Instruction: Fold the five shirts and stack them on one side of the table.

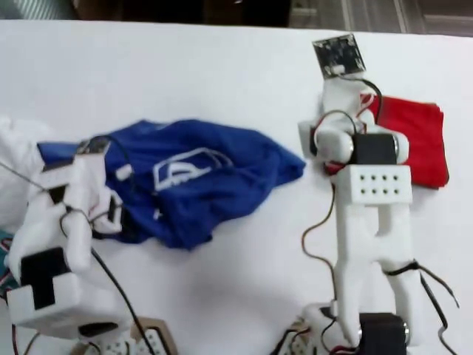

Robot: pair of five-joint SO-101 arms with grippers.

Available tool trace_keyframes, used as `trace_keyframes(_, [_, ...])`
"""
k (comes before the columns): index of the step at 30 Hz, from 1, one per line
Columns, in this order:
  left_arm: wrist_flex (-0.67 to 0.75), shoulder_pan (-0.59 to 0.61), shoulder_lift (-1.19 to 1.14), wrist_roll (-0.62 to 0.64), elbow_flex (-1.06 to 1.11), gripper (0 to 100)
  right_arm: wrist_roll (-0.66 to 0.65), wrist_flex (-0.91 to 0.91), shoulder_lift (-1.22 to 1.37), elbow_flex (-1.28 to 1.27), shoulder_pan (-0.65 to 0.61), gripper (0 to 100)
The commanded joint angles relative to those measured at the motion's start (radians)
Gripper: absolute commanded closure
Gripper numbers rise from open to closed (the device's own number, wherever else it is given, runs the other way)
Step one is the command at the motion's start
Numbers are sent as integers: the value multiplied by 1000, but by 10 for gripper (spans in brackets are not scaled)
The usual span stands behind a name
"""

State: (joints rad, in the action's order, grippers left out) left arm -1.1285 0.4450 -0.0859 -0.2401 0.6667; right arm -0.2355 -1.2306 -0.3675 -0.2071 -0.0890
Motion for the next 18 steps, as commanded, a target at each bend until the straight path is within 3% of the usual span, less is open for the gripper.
trace_keyframes(1, [8, 0, -9, 5, -35, 831, 3, -1, -39, 35, -7, 828])
trace_keyframes(4, [8, 0, -9, 5, -44, 977, 3, -1, -39, 35, -7, 828])
trace_keyframes(12, [-86, 2, 32, 3, -44, 975, 3, -2, -38, 34, -31, 828])
trace_keyframes(18, [-272, 2, 334, -5, -42, 975, 3, -2, -22, 37, -117, 827])
